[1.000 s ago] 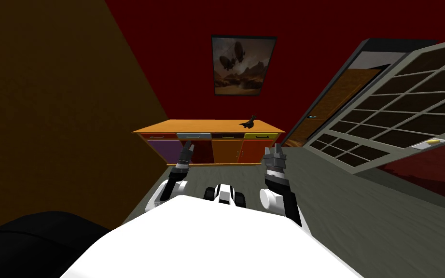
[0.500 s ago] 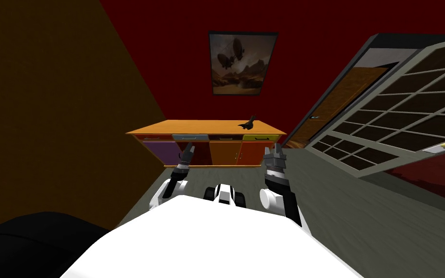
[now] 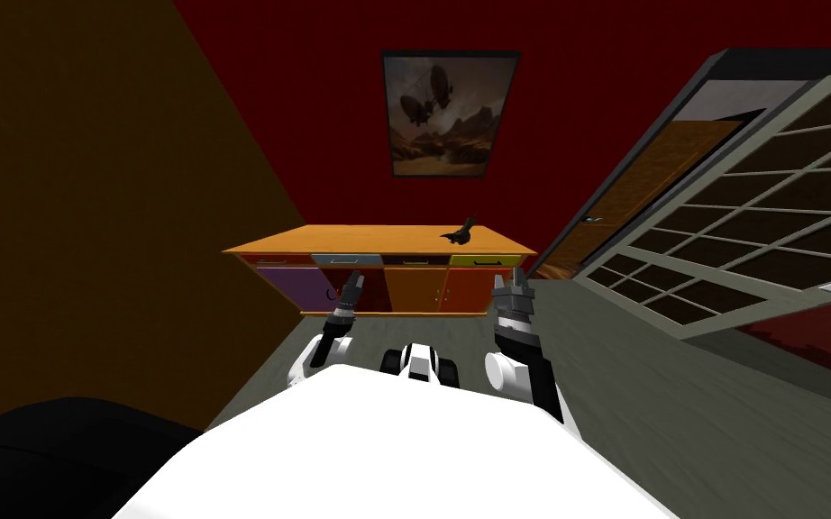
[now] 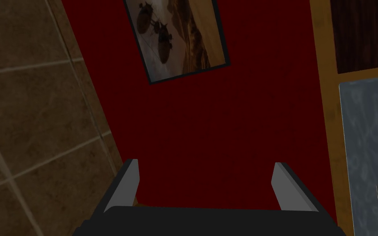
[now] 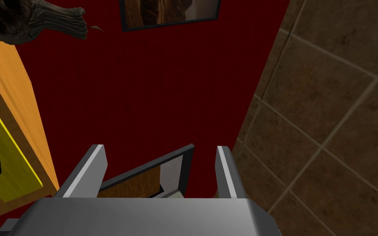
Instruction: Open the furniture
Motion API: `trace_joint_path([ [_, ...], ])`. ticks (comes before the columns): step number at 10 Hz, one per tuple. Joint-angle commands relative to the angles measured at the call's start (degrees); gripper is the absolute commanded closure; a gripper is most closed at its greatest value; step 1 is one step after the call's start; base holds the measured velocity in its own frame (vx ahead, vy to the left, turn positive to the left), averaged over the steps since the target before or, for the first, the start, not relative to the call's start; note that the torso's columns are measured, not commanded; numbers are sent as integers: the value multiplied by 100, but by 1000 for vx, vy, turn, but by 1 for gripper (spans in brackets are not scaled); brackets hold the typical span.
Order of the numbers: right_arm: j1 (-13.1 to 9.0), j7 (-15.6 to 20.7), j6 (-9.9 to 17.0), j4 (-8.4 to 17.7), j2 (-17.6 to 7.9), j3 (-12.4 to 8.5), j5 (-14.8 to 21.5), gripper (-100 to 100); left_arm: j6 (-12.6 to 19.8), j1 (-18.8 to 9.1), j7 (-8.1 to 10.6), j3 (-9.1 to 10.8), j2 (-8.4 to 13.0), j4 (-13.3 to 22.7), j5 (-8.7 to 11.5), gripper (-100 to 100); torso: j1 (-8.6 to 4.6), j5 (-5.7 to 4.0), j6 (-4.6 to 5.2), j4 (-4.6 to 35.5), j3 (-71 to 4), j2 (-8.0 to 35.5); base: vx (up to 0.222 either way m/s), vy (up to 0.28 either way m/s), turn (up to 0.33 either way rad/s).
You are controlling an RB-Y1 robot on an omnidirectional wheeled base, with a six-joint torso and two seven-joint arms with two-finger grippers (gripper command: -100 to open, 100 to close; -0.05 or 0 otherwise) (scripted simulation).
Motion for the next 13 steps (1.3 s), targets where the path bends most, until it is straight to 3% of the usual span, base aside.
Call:
trace_joint_path([
  [1, 0, 0, 0, 0, 0, 0, 0, 0, -315, -155, -40, 50, -5, 459, 31, -100, -7, -1, 0, -2, -3, -3, 110, -87, 20],
  [13, -1, 0, 0, 0, 0, 0, 0, 0, -1418, -755, -177, 232, -304, 2309, 150, -100, -14, -4, 0, -1, -2, -2, 83, -69, 17],
])
